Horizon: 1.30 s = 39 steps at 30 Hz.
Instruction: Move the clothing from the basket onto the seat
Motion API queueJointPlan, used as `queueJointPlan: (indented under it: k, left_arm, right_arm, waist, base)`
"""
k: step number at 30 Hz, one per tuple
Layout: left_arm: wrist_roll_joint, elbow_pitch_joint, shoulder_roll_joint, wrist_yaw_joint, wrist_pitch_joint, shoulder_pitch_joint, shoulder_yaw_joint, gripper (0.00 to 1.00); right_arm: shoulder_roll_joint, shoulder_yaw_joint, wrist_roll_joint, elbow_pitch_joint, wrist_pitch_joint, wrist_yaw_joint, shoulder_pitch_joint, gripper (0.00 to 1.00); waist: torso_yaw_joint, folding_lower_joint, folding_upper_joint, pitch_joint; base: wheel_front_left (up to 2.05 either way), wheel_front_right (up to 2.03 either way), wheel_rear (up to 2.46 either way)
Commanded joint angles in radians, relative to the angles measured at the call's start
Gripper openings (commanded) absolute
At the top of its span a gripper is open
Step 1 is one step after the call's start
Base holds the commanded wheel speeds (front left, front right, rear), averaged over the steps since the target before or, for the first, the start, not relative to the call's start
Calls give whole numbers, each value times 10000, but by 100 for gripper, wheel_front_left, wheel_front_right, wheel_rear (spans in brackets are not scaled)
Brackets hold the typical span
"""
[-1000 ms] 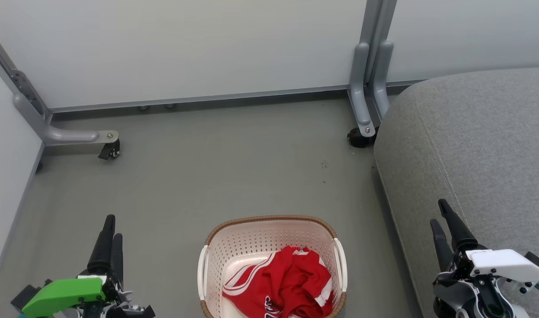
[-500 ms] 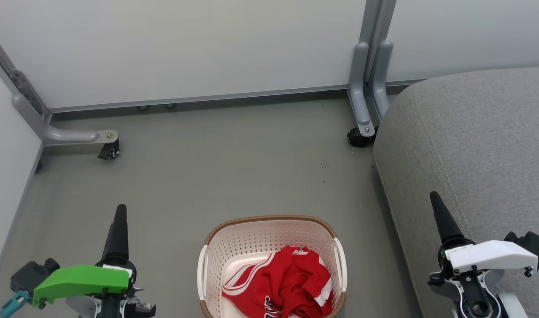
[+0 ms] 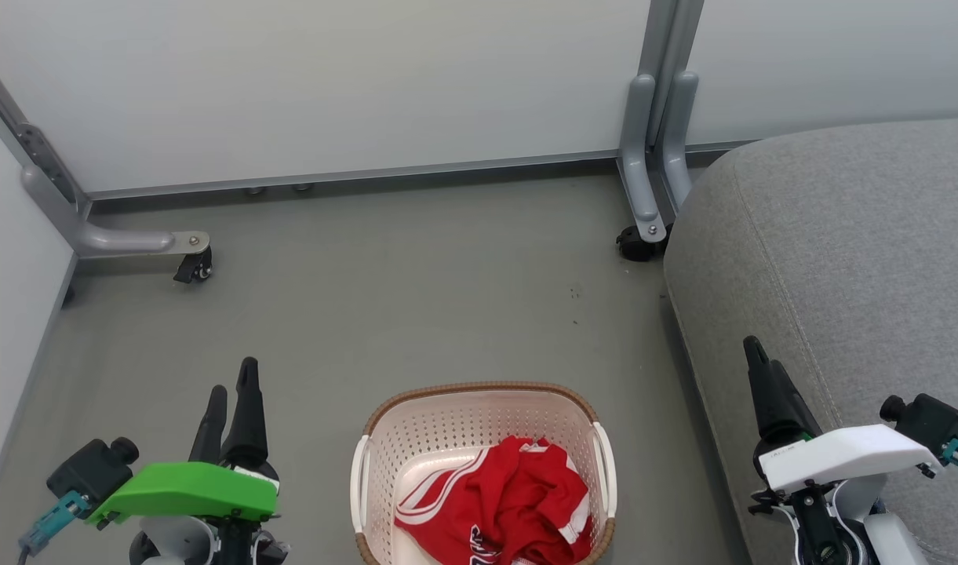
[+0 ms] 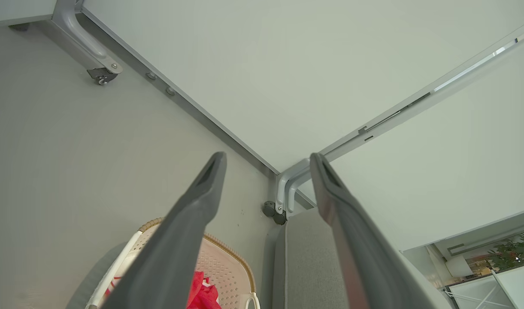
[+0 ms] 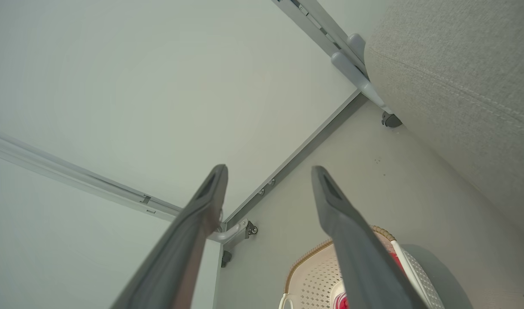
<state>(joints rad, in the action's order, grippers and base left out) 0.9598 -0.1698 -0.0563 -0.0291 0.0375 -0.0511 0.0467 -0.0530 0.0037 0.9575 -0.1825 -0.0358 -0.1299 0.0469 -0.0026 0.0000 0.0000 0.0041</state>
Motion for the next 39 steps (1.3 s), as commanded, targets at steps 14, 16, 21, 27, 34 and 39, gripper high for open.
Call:
queueJointPlan:
  k: [14,16,21,27,34,39]
  left_arm:
    - [-2163,337,-189,267,544,-28,486,100]
    - [-2418,340,-205,271,599,-13,559,100]
    - [-3096,388,-222,328,754,1,743,100]
    - [-3956,392,-335,492,923,18,1009,100]
    - [-4588,424,-384,601,1104,57,1227,100]
    - [-4702,369,-212,342,1246,116,1099,100]
  right_arm:
    - [-155,375,-2297,544,-557,-6,-27,100]
    - [-151,412,-2562,583,-614,-5,-46,100]
    - [-154,506,-3239,658,-771,-6,-85,100]
    - [-160,623,-3986,733,-938,-6,-88,100]
    - [-173,840,-4711,841,-1124,-6,-91,100]
    - [-168,967,-5176,893,-1258,-7,-120,100]
  waist:
    - [32,0,0,-36]
    - [33,0,0,-39]
    - [48,0,0,-44]
    - [63,0,0,-55]
    - [62,0,0,-55]
    - [62,0,0,-43]
  base:
    - [0,0,0]
    - [0,0,0]
    - [0,0,0]
    - [0,0,0]
    - [0,0,0]
    - [0,0,0]
